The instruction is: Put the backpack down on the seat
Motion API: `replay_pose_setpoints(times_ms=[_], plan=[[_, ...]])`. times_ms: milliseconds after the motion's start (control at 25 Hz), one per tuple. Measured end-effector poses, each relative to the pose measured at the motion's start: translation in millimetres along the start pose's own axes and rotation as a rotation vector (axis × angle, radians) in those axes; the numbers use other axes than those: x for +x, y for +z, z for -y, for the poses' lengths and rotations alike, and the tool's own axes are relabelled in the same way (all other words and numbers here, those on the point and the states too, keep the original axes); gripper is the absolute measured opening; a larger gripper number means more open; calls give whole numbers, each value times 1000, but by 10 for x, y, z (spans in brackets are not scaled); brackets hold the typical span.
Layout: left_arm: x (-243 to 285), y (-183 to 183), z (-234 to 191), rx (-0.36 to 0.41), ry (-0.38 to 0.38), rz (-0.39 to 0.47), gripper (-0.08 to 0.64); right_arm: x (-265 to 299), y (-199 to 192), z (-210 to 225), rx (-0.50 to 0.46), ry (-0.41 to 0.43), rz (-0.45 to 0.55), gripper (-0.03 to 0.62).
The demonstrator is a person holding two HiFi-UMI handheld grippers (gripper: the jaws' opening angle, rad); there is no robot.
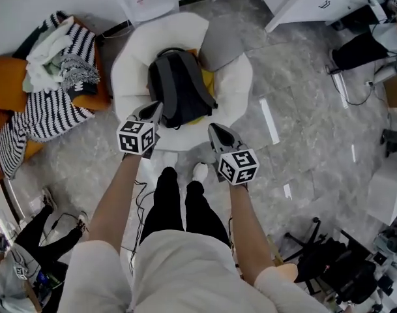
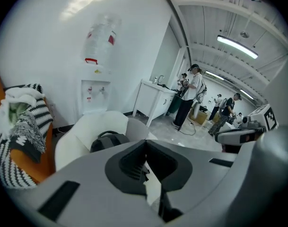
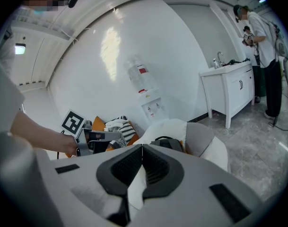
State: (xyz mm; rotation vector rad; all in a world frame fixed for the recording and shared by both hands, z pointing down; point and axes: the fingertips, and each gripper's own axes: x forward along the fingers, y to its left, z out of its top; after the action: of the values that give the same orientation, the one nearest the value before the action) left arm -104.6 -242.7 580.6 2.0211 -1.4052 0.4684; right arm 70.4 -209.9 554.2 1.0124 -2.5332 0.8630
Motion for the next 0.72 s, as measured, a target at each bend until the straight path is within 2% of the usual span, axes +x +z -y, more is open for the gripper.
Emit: replay_pose_setpoints(times_ms=[120, 320, 560, 720], plan=[[-225, 89, 255, 18, -1, 19, 17, -286, 83, -55, -17, 8, 17, 23], [-689, 186, 563, -32, -1, 84, 17, -726, 72, -155, -22, 19, 29, 23], [-1128, 260, 887, -54, 20, 135, 17, -1162, 139, -226, -41, 31, 54, 23], [-1387, 325, 1127, -81, 3, 182, 17, -1392, 100, -284, -60, 57, 44, 23]])
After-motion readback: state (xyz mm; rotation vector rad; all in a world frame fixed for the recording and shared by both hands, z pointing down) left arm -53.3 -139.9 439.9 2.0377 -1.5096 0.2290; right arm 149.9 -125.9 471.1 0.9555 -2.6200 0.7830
